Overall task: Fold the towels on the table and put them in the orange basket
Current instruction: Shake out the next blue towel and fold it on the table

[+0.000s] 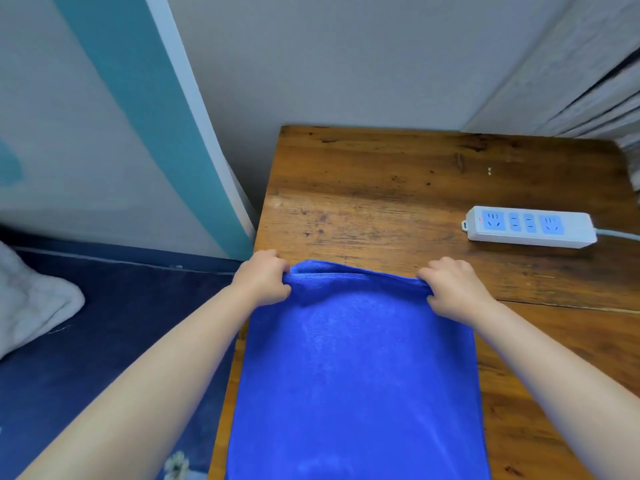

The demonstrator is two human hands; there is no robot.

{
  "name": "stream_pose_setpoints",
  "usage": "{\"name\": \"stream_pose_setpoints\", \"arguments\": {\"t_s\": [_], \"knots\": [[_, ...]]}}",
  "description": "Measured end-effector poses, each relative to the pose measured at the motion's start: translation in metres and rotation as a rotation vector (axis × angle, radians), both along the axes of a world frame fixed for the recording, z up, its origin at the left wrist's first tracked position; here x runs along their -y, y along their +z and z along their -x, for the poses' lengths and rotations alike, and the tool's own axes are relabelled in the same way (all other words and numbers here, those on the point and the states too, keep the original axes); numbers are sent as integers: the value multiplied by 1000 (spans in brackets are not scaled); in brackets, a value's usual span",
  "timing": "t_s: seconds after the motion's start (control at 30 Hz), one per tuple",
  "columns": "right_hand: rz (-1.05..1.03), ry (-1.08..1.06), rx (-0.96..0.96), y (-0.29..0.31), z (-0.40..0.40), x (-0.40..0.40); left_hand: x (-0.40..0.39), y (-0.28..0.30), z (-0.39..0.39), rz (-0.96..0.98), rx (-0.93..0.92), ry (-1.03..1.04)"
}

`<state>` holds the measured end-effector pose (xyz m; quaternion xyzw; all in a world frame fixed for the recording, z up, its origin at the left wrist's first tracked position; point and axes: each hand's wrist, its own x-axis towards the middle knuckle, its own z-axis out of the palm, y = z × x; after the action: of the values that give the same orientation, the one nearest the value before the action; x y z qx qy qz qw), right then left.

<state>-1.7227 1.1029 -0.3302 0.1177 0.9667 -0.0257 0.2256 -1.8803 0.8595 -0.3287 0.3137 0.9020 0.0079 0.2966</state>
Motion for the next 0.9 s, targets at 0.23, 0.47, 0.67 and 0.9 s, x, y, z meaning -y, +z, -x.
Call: {"name": "stream_pose_setpoints", "arguments": {"t_s": [0.23,0.47,0.67,0.9], "knots": [[3,50,-24,7,-21,1,-38,4,4,61,134,-459],[-94,-144,-79,12,-25,-13,-32,17,17,125,19,-505],[-117,-341,-208,2,-17,-22,-10,7,35,142,-66,-353],[-142,-216,-112,-10,-33,-24,-3,-13,30,120,-106,-218]]}}
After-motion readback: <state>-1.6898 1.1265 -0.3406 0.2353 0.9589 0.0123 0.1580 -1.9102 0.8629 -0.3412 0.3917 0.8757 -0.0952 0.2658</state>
